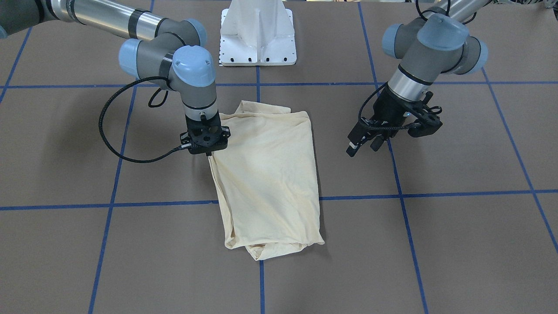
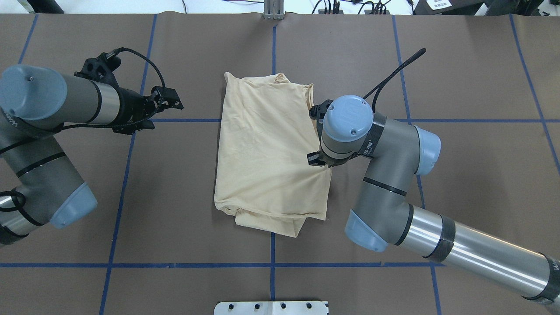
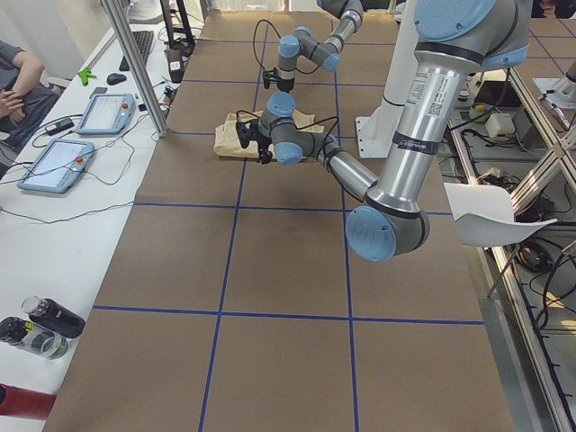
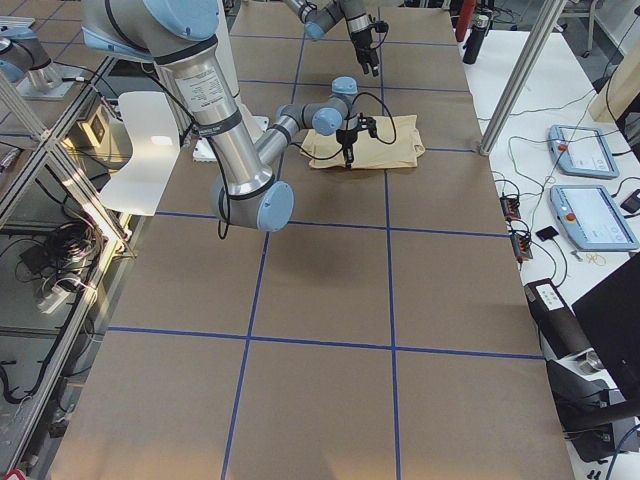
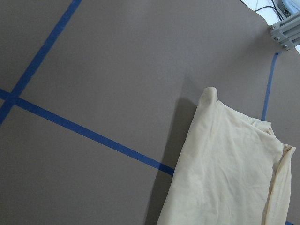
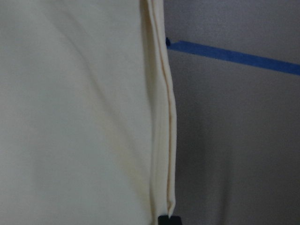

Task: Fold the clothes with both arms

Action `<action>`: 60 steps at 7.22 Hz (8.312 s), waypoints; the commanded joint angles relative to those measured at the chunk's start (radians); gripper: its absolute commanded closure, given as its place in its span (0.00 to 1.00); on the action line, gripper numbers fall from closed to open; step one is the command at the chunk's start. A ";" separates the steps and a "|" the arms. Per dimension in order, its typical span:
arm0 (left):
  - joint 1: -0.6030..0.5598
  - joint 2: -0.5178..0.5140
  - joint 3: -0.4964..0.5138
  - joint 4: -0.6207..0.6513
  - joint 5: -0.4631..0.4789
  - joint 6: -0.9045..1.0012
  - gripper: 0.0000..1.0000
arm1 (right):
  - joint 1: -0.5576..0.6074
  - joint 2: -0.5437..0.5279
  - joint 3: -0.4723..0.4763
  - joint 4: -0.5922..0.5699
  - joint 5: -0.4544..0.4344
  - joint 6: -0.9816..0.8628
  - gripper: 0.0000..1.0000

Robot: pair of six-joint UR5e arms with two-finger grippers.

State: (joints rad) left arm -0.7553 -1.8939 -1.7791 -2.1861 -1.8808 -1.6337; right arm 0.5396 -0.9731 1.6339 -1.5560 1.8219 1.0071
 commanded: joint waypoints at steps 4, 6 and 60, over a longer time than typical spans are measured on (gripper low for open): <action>0.002 -0.008 0.006 0.000 -0.006 0.002 0.00 | 0.052 0.033 0.001 0.071 0.010 0.034 0.00; 0.029 -0.008 -0.040 -0.036 -0.038 -0.030 0.00 | 0.054 0.033 0.027 0.079 0.060 0.127 0.00; 0.384 -0.037 0.058 -0.118 0.170 -0.279 1.00 | -0.240 0.013 0.064 0.028 -0.066 0.972 1.00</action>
State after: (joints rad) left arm -0.3712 -1.9313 -1.7242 -2.3040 -1.7104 -1.9131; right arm 0.2966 -0.9643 1.6933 -1.5267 1.7433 1.9809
